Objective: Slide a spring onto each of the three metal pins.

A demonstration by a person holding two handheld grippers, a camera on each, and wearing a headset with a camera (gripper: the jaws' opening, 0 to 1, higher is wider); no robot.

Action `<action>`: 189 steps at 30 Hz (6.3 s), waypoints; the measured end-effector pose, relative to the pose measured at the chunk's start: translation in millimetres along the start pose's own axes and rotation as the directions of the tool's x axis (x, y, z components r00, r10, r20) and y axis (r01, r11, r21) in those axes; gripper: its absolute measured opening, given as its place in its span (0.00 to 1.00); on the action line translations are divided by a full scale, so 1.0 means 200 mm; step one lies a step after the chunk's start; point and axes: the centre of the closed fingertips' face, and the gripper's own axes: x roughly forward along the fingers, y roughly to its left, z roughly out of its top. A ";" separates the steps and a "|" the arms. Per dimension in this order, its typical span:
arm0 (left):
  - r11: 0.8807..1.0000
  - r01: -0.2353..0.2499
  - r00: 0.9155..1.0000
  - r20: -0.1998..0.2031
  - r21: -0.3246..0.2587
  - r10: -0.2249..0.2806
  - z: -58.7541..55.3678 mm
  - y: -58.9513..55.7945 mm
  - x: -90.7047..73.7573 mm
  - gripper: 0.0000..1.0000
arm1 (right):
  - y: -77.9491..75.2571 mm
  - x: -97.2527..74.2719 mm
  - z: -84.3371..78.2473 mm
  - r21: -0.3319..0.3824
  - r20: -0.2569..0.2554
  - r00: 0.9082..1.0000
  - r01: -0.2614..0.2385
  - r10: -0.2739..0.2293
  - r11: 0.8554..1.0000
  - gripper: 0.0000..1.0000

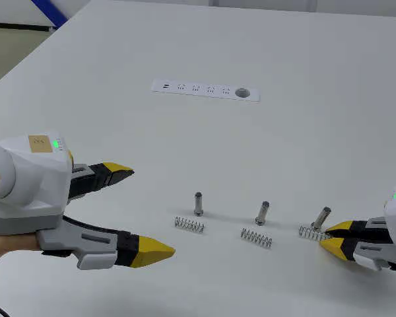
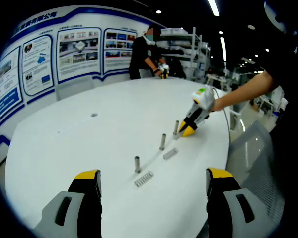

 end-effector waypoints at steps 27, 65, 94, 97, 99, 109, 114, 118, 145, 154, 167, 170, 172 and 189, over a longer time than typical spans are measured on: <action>0.991 0.095 0.991 0.091 0.094 -0.103 0.20 -0.21 0.12 0.80 | 0.26 -0.33 0.45 -0.223 0.141 0.988 -0.024 0.057 0.974 0.11; 0.943 0.205 0.979 -0.038 0.262 -0.203 0.21 -0.46 0.28 0.12 | 0.69 -0.30 0.83 -0.434 0.188 0.965 -0.087 0.185 0.897 0.11; 0.902 0.250 0.958 0.043 0.353 -0.282 0.29 -0.50 0.23 0.10 | 0.72 -0.38 0.88 -0.313 0.298 0.900 -0.221 0.317 0.924 0.11; 0.901 0.253 0.955 0.061 0.353 -0.291 0.31 -0.50 0.23 0.10 | 0.72 -0.41 0.89 -0.282 0.314 0.892 -0.238 0.324 0.929 0.11; 0.900 0.248 0.955 0.068 0.358 -0.290 0.32 -0.50 0.23 0.10 | 0.72 -0.42 0.91 -0.281 0.325 0.887 -0.240 0.328 0.929 0.11; 0.898 0.245 0.954 0.072 0.364 -0.290 0.32 -0.50 0.21 0.10 | 0.80 -0.48 1.08 -0.269 0.430 0.830 -0.258 0.355 0.928 0.11; 0.903 0.238 0.955 0.084 0.357 -0.285 0.33 -0.50 0.20 0.10 | 0.80 -0.48 1.09 -0.255 0.442 0.824 -0.263 0.355 0.930 0.11; 0.905 0.239 0.953 0.092 0.351 -0.288 0.34 -0.51 0.20 0.10 | 0.80 -0.49 1.10 -0.243 0.456 0.817 -0.267 0.353 0.932 0.11; 0.907 0.242 0.947 0.119 0.343 -0.298 0.38 -0.53 0.22 0.10 | 0.82 -0.46 1.18 -0.238 0.456 0.832 -0.229 0.317 0.944 0.11; 0.918 0.240 0.948 0.128 0.316 -0.292 0.36 -0.51 0.21 0.12 | 0.80 -0.45 1.16 -0.228 0.442 0.841 -0.229 0.311 0.946 0.11; 0.944 0.198 0.961 0.137 0.264 -0.239 0.31 -0.42 0.19 0.44 | 0.67 -0.49 1.16 -0.174 0.473 0.850 -0.170 0.234 0.970 0.11; 0.953 0.191 0.962 0.148 0.234 -0.229 0.31 -0.39 0.17 0.51 | 0.55 -0.52 1.12 -0.137 0.475 0.863 -0.118 0.170 0.983 0.11; 0.957 0.213 0.955 0.165 0.198 -0.247 0.32 -0.40 0.16 0.55 | 0.48 -0.54 1.10 -0.115 0.473 0.871 -0.089 0.133 0.989 0.11; 0.975 0.166 0.967 0.168 0.146 -0.190 0.30 -0.28 0.12 0.83 | -0.06 -0.59 0.79 0.147 0.443 0.871 0.164 -0.213 0.975 0.11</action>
